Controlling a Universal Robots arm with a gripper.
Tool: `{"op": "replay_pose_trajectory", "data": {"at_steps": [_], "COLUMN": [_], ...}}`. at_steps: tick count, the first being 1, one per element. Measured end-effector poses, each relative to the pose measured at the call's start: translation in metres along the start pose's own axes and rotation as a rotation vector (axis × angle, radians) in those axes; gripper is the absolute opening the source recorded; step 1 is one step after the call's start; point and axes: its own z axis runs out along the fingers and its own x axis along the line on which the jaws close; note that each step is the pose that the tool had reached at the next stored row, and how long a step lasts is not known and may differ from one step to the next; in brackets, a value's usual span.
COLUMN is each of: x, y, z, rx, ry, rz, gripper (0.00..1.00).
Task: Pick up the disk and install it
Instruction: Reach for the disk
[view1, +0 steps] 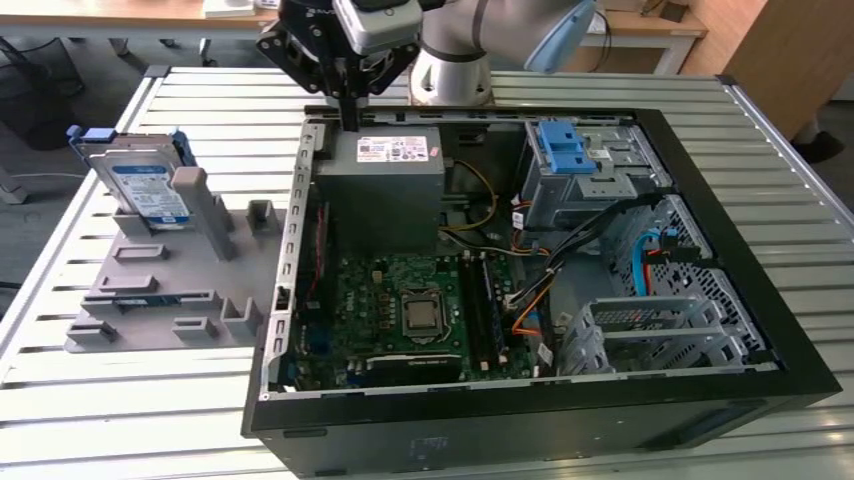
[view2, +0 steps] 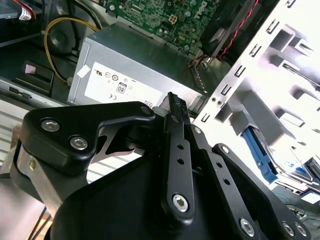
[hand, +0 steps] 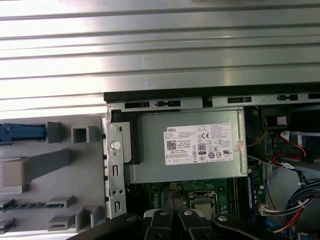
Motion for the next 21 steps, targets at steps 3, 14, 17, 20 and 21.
{"op": "replay_pose_trajectory", "data": {"at_steps": [3,14,17,20,21], "x": [0.0008,0.0038,0.0059,0.0066,0.0069], "y": [-0.0001,-0.0003,-0.0004,-0.0005,-0.0005], "z": [0.0,0.0,0.0,-0.0001,-0.0001], "rx": [0.0,0.0,0.0,0.0,0.0], "ry": [0.0,0.0001,0.0001,0.0001,0.0001], "rz": [0.0,0.0,0.0,0.0,0.0], "gripper": [0.11,0.11,0.11,0.11,0.11]}}
